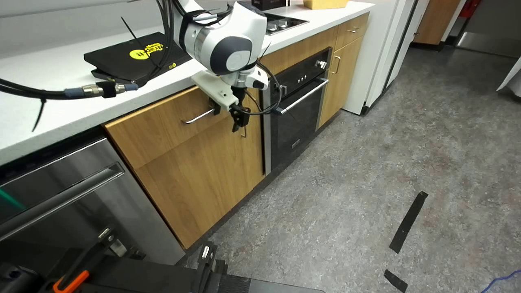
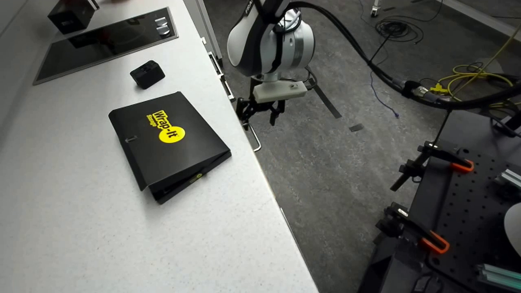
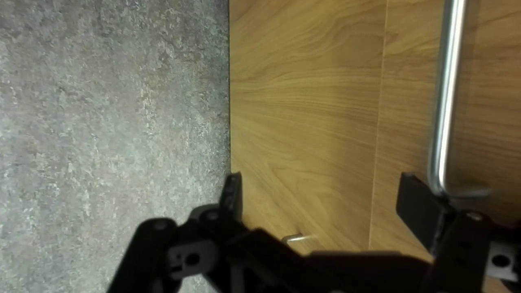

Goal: Close the top drawer of the cabinet.

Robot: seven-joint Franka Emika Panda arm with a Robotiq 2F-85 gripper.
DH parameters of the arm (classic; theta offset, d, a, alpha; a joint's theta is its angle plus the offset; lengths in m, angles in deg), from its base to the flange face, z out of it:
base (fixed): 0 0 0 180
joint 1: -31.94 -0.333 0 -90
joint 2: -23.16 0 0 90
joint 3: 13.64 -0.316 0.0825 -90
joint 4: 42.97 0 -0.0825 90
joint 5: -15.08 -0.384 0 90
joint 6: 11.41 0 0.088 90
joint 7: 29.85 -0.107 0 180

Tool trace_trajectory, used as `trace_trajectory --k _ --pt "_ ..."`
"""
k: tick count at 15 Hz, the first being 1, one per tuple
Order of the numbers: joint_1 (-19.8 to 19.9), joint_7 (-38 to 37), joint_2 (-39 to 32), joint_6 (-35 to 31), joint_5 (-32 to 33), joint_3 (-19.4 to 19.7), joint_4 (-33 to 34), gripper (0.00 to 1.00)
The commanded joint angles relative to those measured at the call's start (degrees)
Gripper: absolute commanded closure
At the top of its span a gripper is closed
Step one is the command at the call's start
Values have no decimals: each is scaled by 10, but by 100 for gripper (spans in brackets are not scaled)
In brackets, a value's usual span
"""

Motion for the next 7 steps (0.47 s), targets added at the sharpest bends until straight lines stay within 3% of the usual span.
trace_trajectory --k 1,2,7 --pt "-7 15 3 20 -9 -21 7 0" --pt "-7 3 -6 -1 -5 -2 12 0" --pt "-7 3 -8 -1 -4 -1 13 0"
